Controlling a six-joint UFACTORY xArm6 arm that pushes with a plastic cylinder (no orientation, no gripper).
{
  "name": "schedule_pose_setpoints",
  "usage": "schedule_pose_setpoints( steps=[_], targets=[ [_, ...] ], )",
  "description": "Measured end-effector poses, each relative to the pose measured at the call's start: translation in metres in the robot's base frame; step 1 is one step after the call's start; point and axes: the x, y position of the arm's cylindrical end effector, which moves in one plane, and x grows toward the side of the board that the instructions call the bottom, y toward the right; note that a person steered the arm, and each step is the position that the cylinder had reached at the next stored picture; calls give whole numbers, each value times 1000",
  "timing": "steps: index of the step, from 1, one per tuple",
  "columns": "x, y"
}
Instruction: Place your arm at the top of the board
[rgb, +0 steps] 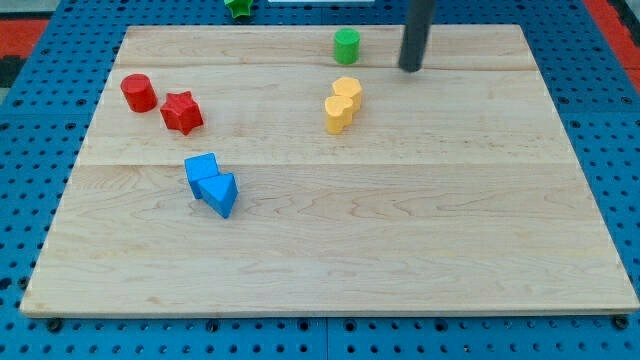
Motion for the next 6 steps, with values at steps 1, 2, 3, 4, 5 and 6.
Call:
schedule_pose_setpoints(
  steps=[1,2,3,4,5,6],
  targets=[
    [-87,-64],
    [-94,-81],
    [-86,-54],
    [-86,-1],
    [-87,56],
    [-87,64]
  ],
)
